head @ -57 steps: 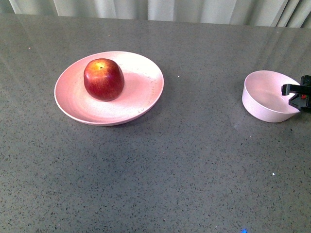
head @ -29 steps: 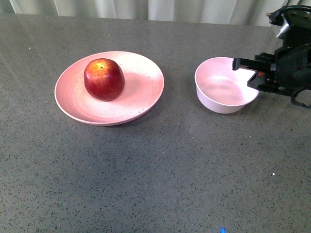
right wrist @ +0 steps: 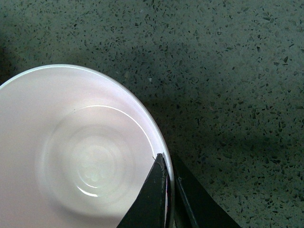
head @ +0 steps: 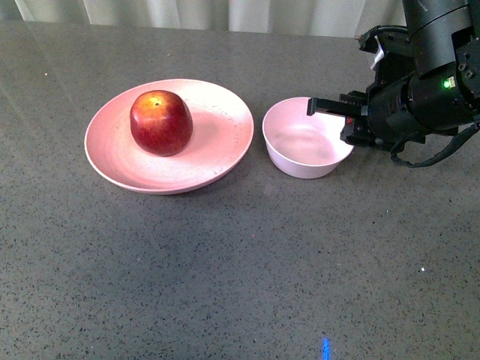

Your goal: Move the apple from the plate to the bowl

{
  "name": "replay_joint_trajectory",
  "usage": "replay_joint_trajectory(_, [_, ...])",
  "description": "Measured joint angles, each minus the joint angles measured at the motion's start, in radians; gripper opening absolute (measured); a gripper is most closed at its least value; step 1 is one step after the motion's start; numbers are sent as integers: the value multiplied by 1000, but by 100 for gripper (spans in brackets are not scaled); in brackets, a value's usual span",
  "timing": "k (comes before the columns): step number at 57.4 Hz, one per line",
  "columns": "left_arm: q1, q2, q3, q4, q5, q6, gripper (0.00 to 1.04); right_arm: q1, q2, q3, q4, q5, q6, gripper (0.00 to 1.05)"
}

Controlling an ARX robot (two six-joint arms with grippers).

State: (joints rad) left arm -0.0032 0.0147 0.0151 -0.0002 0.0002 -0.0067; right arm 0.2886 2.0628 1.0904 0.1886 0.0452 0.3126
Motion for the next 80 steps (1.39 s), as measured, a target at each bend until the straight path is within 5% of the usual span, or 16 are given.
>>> replay_joint_trajectory(13, [0, 0, 0, 0, 0, 0, 96, -30, -45, -48, 37, -46, 6, 45])
replay_joint_trajectory(33, [0, 0, 0, 0, 0, 0, 96, -139, -404, -238, 146, -195, -51, 97])
replay_joint_trajectory(43, [0, 0, 0, 0, 0, 0, 96, -198, -620, -378, 195, -230, -94, 94])
replay_joint_trajectory(48, [0, 0, 0, 0, 0, 0, 96, -191, -626, -518, 562, 10, -212, 77])
replay_joint_trajectory(53, [0, 0, 0, 0, 0, 0, 96, -196, -653, -623, 712, 37, -263, 63])
replay_joint_trajectory(74, [0, 0, 0, 0, 0, 0, 96, -267, -895, -866, 742, -43, -309, 1])
replay_joint_trajectory(80, [0, 0, 0, 0, 0, 0, 96, -286, -959, -906, 723, -41, -309, 2])
